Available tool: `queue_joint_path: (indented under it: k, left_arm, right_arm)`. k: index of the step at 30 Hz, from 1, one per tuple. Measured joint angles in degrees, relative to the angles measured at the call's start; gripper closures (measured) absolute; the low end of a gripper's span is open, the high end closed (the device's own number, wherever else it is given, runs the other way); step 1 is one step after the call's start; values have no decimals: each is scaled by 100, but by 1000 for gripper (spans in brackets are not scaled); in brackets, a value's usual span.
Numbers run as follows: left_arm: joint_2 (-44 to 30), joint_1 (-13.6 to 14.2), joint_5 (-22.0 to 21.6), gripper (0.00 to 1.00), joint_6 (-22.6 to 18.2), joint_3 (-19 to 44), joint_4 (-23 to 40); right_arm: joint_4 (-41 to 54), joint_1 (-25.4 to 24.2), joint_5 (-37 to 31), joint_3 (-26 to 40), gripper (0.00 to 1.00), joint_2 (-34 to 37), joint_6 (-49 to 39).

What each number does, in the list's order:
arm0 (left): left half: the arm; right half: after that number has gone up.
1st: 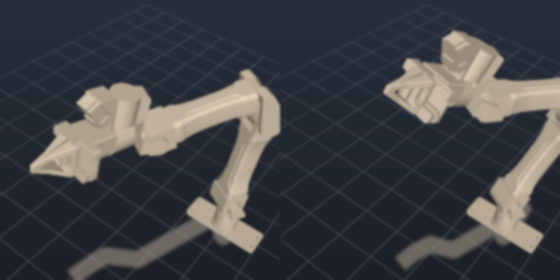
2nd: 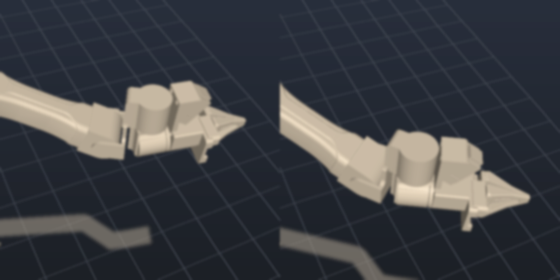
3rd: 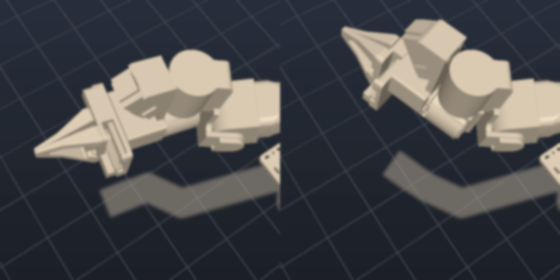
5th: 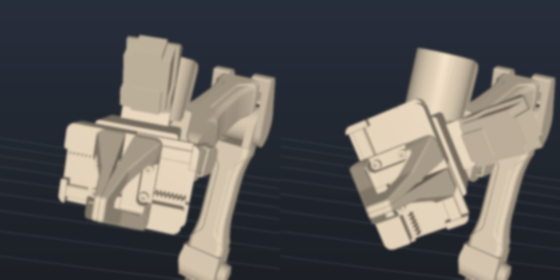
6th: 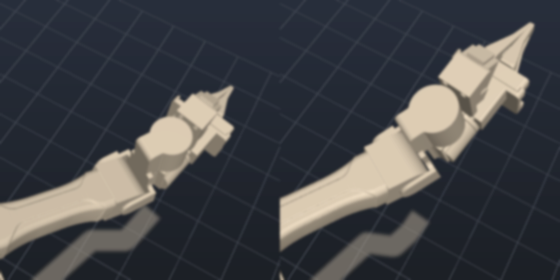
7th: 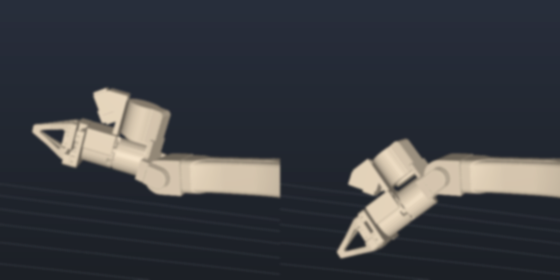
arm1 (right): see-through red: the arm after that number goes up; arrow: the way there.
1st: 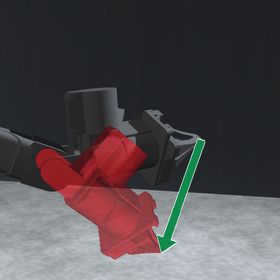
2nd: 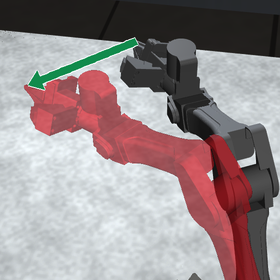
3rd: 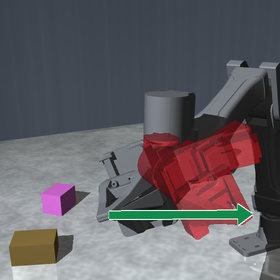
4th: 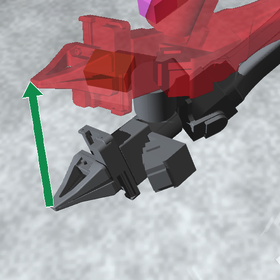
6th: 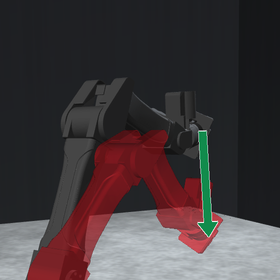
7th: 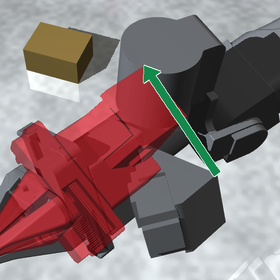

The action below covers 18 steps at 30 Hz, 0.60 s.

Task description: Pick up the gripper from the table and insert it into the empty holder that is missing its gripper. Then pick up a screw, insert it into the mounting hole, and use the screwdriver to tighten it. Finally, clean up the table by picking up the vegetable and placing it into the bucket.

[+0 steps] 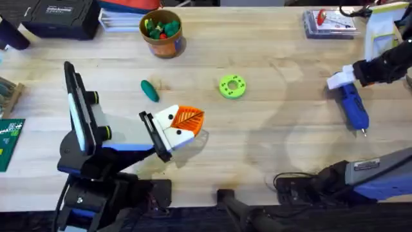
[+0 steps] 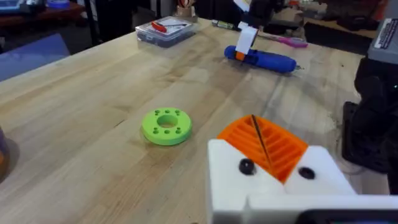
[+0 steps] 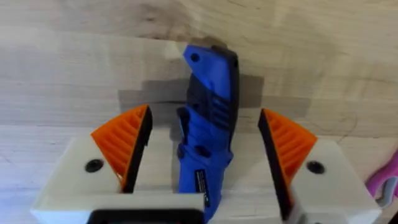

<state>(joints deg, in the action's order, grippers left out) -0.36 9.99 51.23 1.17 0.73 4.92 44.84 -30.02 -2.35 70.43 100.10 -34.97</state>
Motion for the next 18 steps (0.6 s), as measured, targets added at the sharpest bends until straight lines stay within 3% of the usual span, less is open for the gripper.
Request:
queue_joint_path:
  k: [4,8,12,13,14,16,18]
  left_arm:
    - [0,1,-1,996,-17,0,-1]
    - [0,1,0,996,-18,0,0]
    - [0,1,1,996,-22,0,1]
    - [0,1,1,996,-33,0,1]
    - [0,1,-1,996,-33,0,-1]
    - [0,1,-1,996,-33,0,1]
    - [0,1,-1,996,-33,0,-1]
  right_arm:
    - [-112,0,-2,0,16,340,-55]
    - [-131,0,17,0,113,443,-69]
    - [-170,0,0,0,418,462,-103]
    - [-191,0,-30,0,777,476,-149]
    - [-193,0,-44,0,894,479,-147]
    - [-159,0,-50,0,978,498,-121]
    - [-145,0,-60,0,973,498,-129]
